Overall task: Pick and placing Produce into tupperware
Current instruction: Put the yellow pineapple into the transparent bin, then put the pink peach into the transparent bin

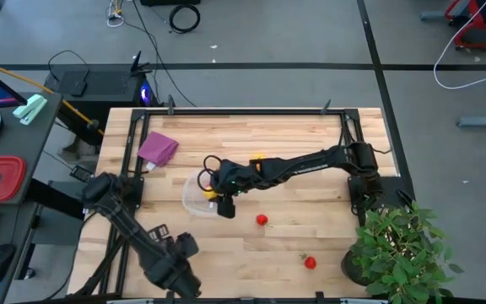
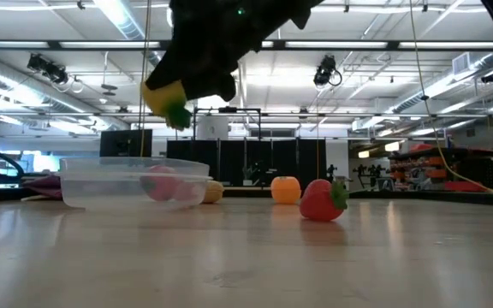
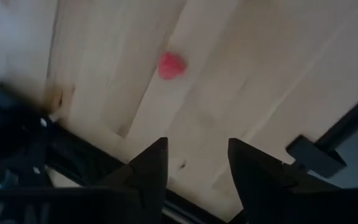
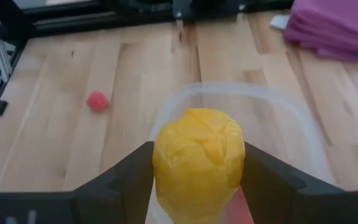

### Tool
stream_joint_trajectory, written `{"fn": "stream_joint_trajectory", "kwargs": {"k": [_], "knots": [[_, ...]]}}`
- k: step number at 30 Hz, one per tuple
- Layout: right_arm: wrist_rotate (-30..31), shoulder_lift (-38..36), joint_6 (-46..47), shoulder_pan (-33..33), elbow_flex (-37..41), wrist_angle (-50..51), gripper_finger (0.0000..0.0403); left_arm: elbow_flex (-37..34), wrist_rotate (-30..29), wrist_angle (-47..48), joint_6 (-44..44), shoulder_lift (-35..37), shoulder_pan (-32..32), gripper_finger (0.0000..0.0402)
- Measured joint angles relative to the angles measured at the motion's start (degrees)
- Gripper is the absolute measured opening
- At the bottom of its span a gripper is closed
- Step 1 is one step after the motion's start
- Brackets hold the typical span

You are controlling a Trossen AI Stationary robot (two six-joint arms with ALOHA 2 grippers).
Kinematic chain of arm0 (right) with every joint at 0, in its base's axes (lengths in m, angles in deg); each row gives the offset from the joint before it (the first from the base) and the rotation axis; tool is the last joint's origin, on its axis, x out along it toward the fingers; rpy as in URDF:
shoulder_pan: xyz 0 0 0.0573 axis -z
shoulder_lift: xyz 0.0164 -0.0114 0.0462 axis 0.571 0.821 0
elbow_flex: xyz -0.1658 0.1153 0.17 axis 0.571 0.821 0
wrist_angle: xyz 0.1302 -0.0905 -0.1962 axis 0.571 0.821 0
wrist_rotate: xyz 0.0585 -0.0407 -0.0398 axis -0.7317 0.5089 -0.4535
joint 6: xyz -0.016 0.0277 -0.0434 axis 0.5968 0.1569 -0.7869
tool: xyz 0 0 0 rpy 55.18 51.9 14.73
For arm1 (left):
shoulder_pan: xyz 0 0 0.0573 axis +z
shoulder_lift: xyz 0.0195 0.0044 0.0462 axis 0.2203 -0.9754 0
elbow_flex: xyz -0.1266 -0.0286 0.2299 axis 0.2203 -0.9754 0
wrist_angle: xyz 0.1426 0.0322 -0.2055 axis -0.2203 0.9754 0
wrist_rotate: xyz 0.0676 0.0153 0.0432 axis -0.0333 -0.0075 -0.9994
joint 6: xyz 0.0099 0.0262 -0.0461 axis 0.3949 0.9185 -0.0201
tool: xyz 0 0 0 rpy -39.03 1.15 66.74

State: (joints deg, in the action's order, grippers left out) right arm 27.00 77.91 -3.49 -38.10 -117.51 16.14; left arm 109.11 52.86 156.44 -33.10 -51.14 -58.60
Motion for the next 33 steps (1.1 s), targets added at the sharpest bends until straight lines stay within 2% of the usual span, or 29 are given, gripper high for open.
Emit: {"fn": "stream_joint_trajectory", "kwargs": {"k": [5,12,17,27,33], "knots": [[0.87,3.17,-0.95,1.07,0.39,0.05,0.0214,-2.05,-0.41,-0.07,-8.1,0.0,-2.29,0.0176],[0.84,4.34,-1.66,2.54,0.37,0.25,0.0214,-2.76,-0.81,-0.03,-14.23,0.0,-2.72,0.0176],[0.38,4.6,-4.02,2.63,0.37,-0.32,0.0222,-2.76,-1.01,-0.04,-14.62,0.0,-1.84,0.0176],[0.1,8.08,-4.71,2.1,0.32,-0.07,0.0281,-2.76,-1.26,-0.05,-16.22,0.0,-0.78,0.0184],[1.29,8.09,-5.39,2.04,0.35,-0.21,0.0283,-2.76,-1.26,-0.05,-17.66,0.0,-0.8,0.0196]]}}
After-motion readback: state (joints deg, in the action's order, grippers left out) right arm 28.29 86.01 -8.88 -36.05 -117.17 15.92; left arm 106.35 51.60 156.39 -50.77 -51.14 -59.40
